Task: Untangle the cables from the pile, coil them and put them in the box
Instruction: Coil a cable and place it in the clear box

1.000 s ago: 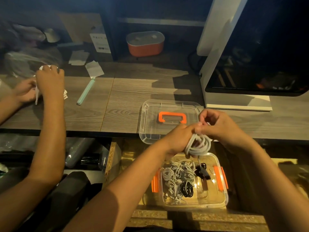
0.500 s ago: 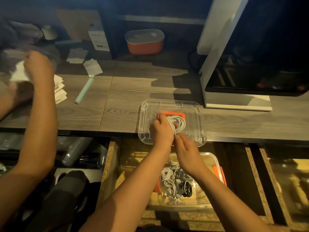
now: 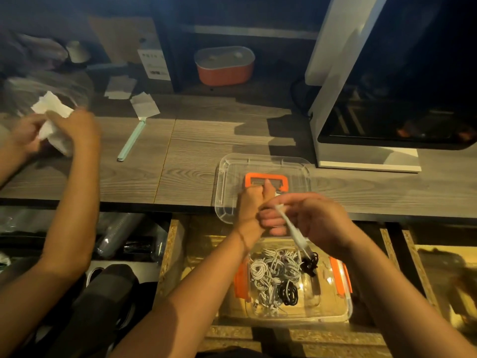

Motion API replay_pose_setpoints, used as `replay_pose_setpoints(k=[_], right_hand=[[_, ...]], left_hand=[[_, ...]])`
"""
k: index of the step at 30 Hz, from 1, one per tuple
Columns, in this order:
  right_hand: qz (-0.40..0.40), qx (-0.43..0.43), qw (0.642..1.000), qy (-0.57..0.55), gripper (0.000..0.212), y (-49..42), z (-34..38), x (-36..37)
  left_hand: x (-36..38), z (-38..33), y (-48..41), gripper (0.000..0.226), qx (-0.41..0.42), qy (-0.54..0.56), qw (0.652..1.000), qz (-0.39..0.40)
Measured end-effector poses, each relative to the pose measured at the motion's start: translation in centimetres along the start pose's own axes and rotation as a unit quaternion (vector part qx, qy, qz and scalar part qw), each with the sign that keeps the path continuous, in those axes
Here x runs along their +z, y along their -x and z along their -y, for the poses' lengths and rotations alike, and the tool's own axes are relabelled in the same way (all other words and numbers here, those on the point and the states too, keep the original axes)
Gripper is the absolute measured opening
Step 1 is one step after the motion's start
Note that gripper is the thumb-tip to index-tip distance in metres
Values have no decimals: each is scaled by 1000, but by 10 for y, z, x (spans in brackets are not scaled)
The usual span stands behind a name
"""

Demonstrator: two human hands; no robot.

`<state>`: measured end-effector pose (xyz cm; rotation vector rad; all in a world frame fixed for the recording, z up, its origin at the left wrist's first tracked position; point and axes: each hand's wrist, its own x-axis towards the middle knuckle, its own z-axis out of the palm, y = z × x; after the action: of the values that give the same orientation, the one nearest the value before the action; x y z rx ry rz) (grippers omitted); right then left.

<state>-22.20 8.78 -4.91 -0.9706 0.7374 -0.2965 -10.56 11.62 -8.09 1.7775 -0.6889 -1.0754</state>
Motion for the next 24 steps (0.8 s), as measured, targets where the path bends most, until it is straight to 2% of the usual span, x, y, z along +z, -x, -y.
replay_pose_setpoints(k=[2,3,5,7,10,12,15,18,20,22,24], right_hand=[[9,-19,999,34,16,3,6,-4],[4,-31,997,76,11,4,11,-5],[-36,-44,987,149,26,3,18,-7],[-77,-55,983,154,34,-1,25,-11],[-105,-52,989,92,35,-5,31,-17],[-113,-46,991,54,33,-6,31,-20],[-102,-41,993,-38,31,-7,33,-22],[-104,-38,984,-139,27,-10,32,-23],[-119,-15,981,-153,29,-15,20,-23],[-162,6,975,-155,34,-19,1,-21],[-210,6,967,-142,30,-19,-16,-13]], left_hand=[[3,6,-1,48,-54,66,996,23],[5,8,0,44,-53,54,997,34],[8,5,7,38,-21,-19,999,46],[9,-2,16,41,48,-91,994,27],[5,-13,23,45,115,-132,985,15],[3,-15,23,47,123,-124,984,36],[4,-15,31,51,123,-73,984,102],[8,-13,38,49,99,26,980,173],[10,-12,38,47,77,109,980,149],[10,-10,30,48,81,147,985,44],[8,-8,27,40,123,129,983,-52]])
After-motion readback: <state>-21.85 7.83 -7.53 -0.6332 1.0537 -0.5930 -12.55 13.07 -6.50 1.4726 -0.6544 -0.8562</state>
